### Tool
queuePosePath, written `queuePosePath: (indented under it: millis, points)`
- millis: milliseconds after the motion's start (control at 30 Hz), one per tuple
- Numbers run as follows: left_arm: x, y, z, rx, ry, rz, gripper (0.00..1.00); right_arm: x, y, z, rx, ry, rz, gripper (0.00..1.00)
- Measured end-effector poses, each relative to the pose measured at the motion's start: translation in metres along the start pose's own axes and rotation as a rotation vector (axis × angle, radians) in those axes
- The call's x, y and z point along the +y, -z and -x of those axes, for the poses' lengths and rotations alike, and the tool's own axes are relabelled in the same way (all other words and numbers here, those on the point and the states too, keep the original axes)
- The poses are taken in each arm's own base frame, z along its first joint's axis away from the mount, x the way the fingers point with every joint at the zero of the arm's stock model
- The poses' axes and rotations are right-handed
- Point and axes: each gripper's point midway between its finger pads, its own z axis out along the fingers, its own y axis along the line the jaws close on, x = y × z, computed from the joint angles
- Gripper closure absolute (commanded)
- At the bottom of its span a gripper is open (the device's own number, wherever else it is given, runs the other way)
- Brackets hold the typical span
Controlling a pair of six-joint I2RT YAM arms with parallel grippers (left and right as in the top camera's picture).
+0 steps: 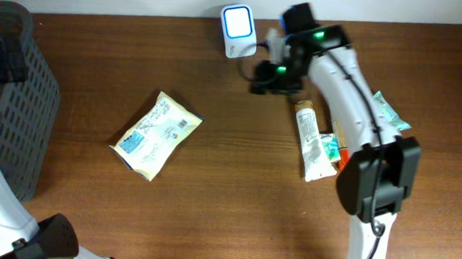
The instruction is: Scan the item barcode
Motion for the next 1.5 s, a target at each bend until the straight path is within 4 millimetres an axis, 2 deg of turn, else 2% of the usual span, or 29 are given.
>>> queuePosePath:
  millis: [33,67,167,200,267,367,533,633,700,767,833,933,1033,1167,1333,1400,1500]
  points:
    - [0.000,0.000,0.000,-0.001,0.000,0.000,0.01,0.019,-0.010,0.008,-0.035,0.039,0.033,0.36]
    - [0.000,0.000,0.000,0.000,0.000,0.000,0.01,0.051,-0.026,0.022,-0.096,0.107,0.091,0.35]
    - [0.000,0.000,0.000,-0.001,0.000,0.001,0.01,0.128,-0.077,0.027,-0.173,0.275,0.197,0.34]
    - [0.000,0.000,0.000,0.000,0.000,0.000,0.01,0.154,-0.098,0.020,-0.178,0.328,0.228,0.34]
    - [0.000,0.000,0.000,-0.001,0.000,0.000,0.01,0.179,-0.122,0.010,-0.179,0.365,0.256,0.34]
    - [0.000,0.000,0.000,0.000,0.000,0.000,0.01,0.204,-0.141,-0.005,-0.177,0.409,0.274,0.34]
    - [0.000,0.000,0.000,0.000,0.000,0.000,0.01,0.249,-0.138,0.005,-0.313,0.497,0.336,0.34]
    - [0.000,0.000,0.000,0.000,0.000,0.000,0.01,0.275,-0.156,-0.013,-0.309,0.523,0.372,0.34]
    - [0.000,0.000,0.000,0.000,0.000,0.000,0.01,0.285,-0.179,-0.032,-0.274,0.511,0.388,0.33]
    - [0.000,0.000,0.000,0.000,0.000,0.000,0.01,0.286,-0.202,-0.054,-0.204,0.468,0.382,0.32]
    - [0.000,0.000,0.000,0.000,0.000,0.000,0.01,0.275,-0.209,-0.066,-0.132,0.407,0.362,0.32]
    - [0.000,0.000,0.000,0.000,0.000,0.000,0.01,0.258,-0.209,-0.077,-0.022,0.336,0.367,0.33]
    - [0.000,0.000,0.000,0.000,0.000,0.000,0.01,0.225,-0.204,-0.088,0.124,0.227,0.356,0.34]
    - [0.000,0.000,0.000,0.000,0.000,0.000,0.01,0.170,-0.180,-0.097,0.282,0.102,0.285,0.34]
    - [0.000,0.000,0.000,0.000,0.000,0.000,0.01,0.104,-0.149,-0.115,0.434,0.092,0.125,0.34]
    - [0.000,0.000,0.000,0.000,0.000,0.000,0.01,0.091,-0.133,-0.106,0.432,0.119,0.075,0.33]
    - [0.000,0.000,0.000,0.000,0.000,0.000,0.01,0.085,-0.110,-0.072,0.341,0.159,0.048,0.28]
